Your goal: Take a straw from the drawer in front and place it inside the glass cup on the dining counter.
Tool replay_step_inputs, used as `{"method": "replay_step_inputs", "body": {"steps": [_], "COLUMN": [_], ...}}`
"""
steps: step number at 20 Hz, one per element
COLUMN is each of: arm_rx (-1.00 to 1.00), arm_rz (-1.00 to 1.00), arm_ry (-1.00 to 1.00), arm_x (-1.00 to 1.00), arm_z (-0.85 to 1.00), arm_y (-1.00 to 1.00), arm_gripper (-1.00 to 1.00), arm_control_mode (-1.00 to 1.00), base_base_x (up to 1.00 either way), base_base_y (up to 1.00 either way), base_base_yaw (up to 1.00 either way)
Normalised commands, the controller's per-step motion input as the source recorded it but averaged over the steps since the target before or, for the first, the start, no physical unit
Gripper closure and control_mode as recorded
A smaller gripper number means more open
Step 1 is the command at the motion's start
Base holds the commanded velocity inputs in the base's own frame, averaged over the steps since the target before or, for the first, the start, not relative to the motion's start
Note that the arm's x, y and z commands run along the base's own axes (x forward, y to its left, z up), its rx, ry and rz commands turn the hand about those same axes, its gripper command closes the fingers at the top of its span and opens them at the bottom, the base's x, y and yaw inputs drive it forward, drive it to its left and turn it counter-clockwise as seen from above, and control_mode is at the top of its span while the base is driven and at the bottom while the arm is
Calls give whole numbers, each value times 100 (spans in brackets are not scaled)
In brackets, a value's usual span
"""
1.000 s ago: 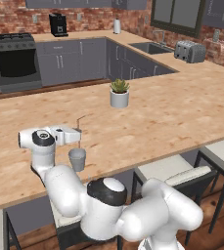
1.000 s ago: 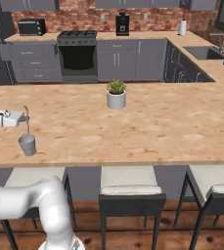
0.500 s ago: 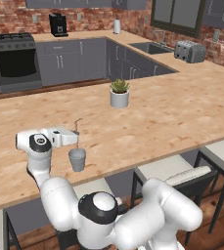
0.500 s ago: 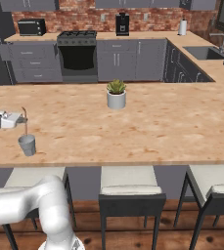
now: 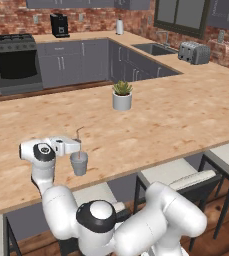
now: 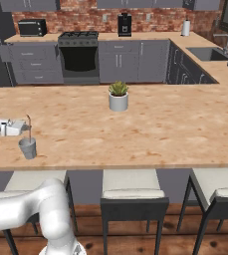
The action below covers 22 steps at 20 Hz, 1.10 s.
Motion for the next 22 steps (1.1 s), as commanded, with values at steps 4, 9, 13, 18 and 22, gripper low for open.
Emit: {"method": "replay_step_inputs", "body": {"steps": [4, 9, 13, 18, 22], "arm_rx": [0, 0, 0, 0, 0], "arm_rz": [7, 7, 7, 1, 0], "arm_ry": [0, 0, 0, 0, 0], "arm_x": [10, 7, -10, -33, -25], "arm_z": [-28, -24, -5, 7, 32], "arm_y": [0, 4, 3, 5, 0], "arm_gripper": [100, 100, 100, -100, -100], "arm_control_mode": [-100, -100, -100, -100, -100], "base_base_x": [0, 0, 0, 0, 0], "base_base_y": [0, 0, 0, 0, 0], "base_base_yaw": [0, 0, 0, 0, 0]}}
